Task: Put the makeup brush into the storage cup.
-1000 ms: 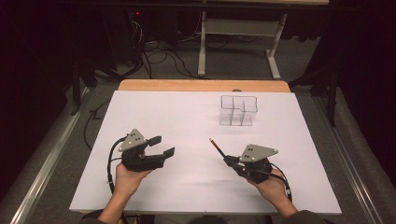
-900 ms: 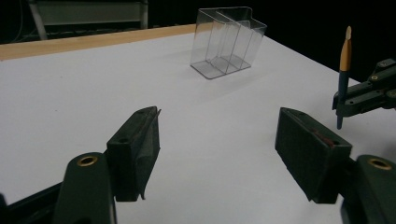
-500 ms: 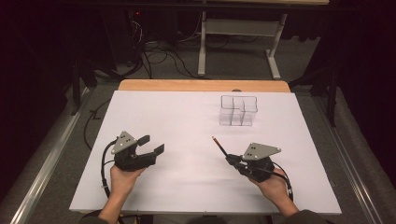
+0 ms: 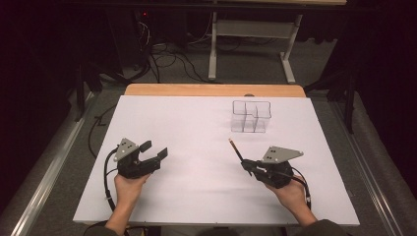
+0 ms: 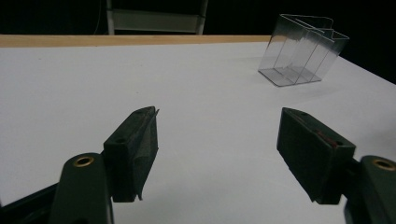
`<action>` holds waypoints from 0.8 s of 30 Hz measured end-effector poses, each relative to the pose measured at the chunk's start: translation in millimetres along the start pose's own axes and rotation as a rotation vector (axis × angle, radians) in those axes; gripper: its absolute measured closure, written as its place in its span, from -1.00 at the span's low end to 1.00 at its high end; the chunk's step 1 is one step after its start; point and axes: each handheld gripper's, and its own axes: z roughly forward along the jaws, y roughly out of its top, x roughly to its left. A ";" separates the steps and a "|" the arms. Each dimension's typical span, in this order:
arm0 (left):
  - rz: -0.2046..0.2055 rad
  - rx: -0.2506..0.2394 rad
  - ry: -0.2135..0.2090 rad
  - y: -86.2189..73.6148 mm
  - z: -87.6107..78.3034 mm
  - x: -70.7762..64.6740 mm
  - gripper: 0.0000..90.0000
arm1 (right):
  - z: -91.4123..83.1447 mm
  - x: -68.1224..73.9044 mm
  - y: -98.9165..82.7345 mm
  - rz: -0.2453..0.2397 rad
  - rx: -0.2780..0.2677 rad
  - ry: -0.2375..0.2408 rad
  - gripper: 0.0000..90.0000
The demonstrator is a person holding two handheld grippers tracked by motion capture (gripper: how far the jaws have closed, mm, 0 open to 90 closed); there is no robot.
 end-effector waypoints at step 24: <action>-0.006 0.027 -0.016 -0.5 3.8 -0.6 -0.36 | -21.8 -40.2 8.6 0.080 -0.038 -0.060 0.91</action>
